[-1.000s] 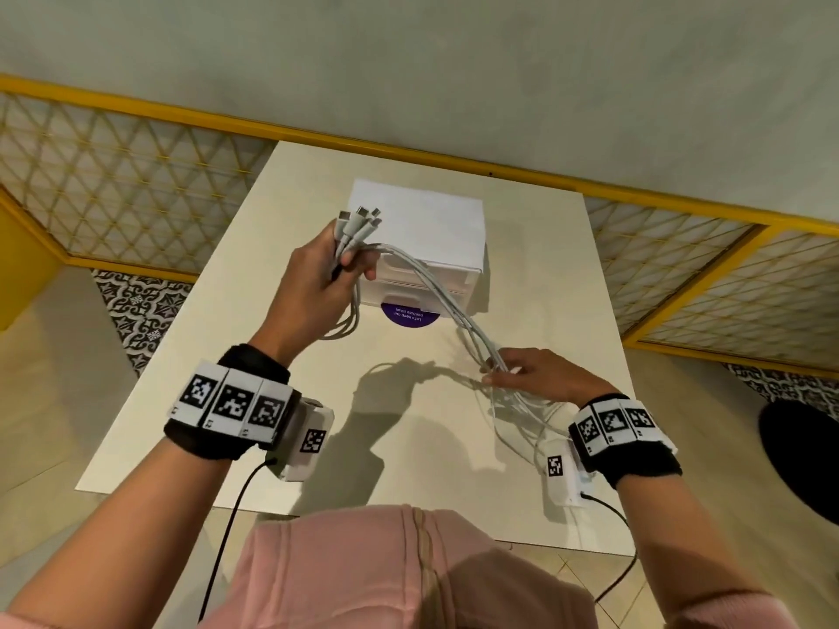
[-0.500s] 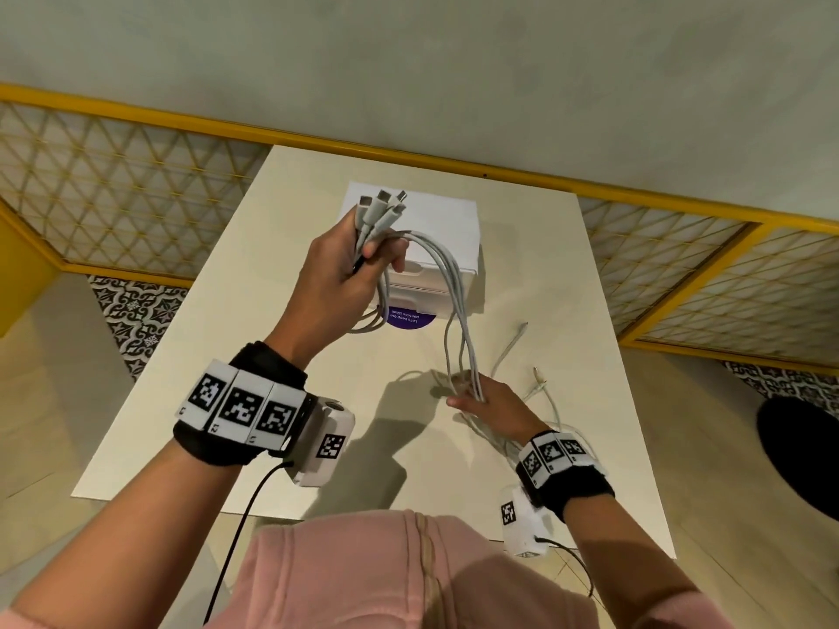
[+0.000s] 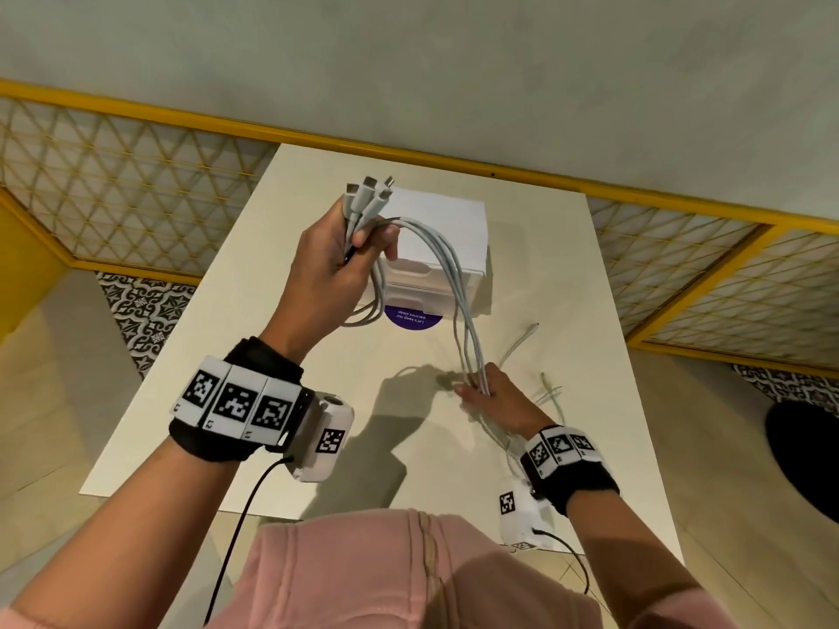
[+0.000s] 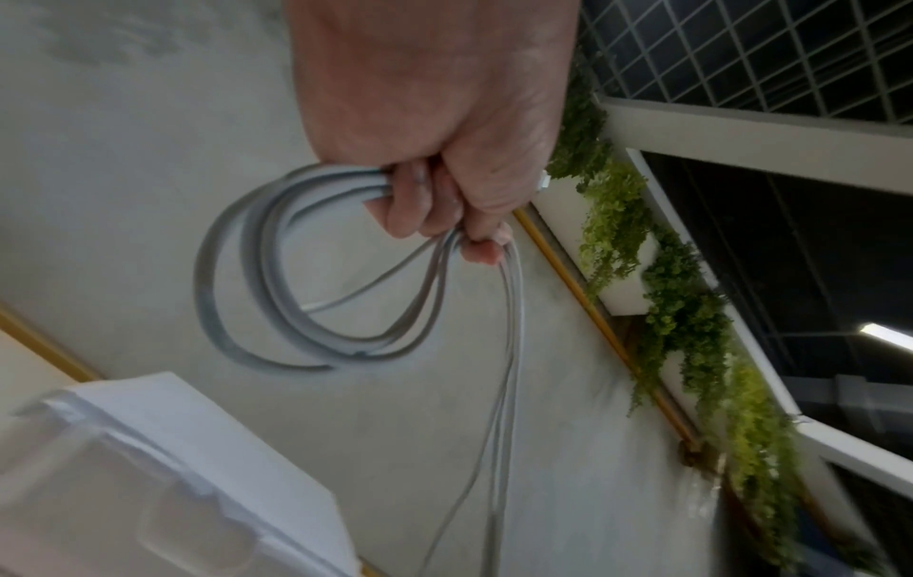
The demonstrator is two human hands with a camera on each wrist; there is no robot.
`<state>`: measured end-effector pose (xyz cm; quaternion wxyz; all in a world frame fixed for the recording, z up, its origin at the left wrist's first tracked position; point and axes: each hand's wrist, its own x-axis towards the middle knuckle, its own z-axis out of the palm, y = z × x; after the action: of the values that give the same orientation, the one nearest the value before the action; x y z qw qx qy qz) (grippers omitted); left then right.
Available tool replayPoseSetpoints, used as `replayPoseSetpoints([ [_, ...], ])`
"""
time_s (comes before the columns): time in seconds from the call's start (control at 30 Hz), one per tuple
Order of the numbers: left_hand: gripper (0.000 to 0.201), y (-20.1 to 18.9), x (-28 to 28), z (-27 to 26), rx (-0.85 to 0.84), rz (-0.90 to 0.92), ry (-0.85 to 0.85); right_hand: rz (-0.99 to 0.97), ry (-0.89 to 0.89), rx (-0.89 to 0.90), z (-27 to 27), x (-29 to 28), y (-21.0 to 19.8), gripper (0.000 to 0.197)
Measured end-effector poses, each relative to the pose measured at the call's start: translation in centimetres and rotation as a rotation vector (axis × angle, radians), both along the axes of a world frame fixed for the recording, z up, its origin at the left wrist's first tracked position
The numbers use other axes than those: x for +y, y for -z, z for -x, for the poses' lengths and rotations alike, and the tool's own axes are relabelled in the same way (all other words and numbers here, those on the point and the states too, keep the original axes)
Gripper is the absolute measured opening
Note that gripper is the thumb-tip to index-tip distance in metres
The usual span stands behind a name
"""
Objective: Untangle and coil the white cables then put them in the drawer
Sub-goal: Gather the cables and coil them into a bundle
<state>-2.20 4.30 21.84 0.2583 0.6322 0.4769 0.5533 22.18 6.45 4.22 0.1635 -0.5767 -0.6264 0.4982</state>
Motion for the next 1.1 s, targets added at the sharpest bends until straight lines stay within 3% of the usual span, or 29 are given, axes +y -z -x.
replayPoseSetpoints([
  [0.1,0.025,1.4,0.6,1.7,0.048,0.057,-0.120,0.042,0.167,0.043,-1.9,0.5,-1.1,0.023],
  [0.2,0.014,4.4,1.6,4.3,0.214,0.274,-0.266,0.056,0.229,0.148,-3.5,1.2,-3.1,0.029],
  [0.33,0.034,8.6,1.7,6.3,0.537,0.715,-0.326,-0.107,0.081,-0.057,-4.0,2.4,-5.7,0.032],
  [0.4,0.039,8.7,1.3,5.1,0.573,0.695,-0.301,-0.122,-0.041,-0.142,-3.4,2.7,-6.9,0.042],
  [0.5,0.061,7.7,1.0,2.0,0.472,0.520,-0.046,-0.100,-0.197,-0.177,-1.7,2.5,-8.3,0.044],
  [0.57,0.083,7.1,1.1,-0.4,0.341,0.507,0.202,-0.091,-0.272,-0.152,-0.3,2.2,-9.5,0.037],
  [0.63,0.090,6.8,1.1,-2.5,0.278,0.537,0.395,-0.070,-0.315,-0.107,0.9,2.0,-10.7,0.032],
  [0.7,0.072,7.0,1.2,-3.7,0.275,0.549,0.494,-0.043,-0.309,-0.048,1.4,2.0,-11.5,0.031],
  [0.83,0.028,7.0,1.8,-2.8,0.261,0.527,0.493,-0.031,-0.282,0.055,0.3,2.5,-11.7,0.020],
  [0.9,0.020,6.5,2.2,-1.8,0.302,0.478,0.423,-0.051,-0.258,0.068,-1.0,2.5,-11.0,0.017],
  [1.0,0.019,5.2,2.6,-0.9,0.302,0.416,0.339,-0.068,-0.250,-0.015,-2.6,2.8,-9.9,0.030],
  [1.1,0.013,3.8,3.0,-0.4,0.295,0.343,0.266,-0.076,-0.188,-0.019,-3.5,3.2,-9.1,0.017],
])
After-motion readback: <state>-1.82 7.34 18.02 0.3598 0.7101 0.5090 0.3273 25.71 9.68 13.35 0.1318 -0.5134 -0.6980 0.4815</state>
